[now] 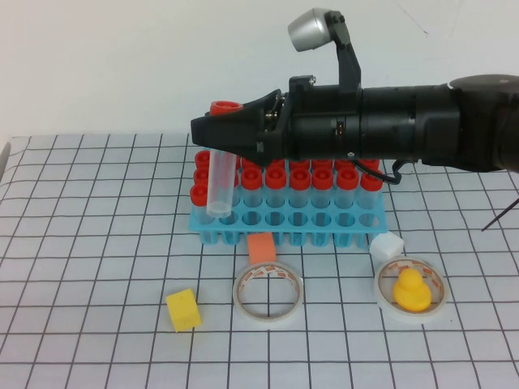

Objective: Place the test tubes

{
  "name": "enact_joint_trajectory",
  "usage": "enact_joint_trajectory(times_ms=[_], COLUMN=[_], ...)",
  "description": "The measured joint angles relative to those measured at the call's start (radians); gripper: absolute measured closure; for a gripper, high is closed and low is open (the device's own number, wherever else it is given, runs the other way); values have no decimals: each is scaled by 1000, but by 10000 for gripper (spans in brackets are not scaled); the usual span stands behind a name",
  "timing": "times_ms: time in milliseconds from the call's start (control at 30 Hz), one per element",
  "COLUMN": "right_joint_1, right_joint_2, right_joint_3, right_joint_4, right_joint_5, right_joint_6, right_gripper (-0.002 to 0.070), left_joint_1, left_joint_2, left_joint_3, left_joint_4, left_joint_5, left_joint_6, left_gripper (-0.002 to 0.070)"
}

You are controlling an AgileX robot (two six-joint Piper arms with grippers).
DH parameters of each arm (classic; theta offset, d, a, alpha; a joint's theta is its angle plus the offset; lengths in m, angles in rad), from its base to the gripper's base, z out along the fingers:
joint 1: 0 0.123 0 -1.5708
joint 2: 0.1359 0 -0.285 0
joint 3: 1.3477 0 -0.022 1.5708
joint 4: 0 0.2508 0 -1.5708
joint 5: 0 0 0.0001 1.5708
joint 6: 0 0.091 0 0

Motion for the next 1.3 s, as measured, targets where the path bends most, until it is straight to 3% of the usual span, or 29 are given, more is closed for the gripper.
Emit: enact_joint_trajectory(times_ms=[300,700,833,967,1100,1167,1300], right_joint_1=[0,15,82,228,261,261,261], right_joint_2=[-4,-83,-83,-83,-83,-83,-83], right_joint_3=[0,0,0,0,0,0,0], right_joint_4=[-15,-245,-256,-257,-202,-287,-804], right_joint_5=[6,-160,-262,-480,-594,-660,-797], right_joint_6=[-17,-97,-168,-228,-259,-153,559], right_gripper=[411,411,411,411,411,411,411], left_joint_1=[0,0,0,0,0,0,0], left_joint_2=[-2,-2,-2,-2,-2,-2,-2], left_joint_3=[18,18,18,18,18,18,18], left_joint_4=[-76,-76,-76,-76,-76,-76,-76], left_joint_5=[-2,-2,-2,-2,-2,-2,-2], left_joint_6=[0,0,0,0,0,0,0], left_gripper=[675,675,675,675,675,675,675])
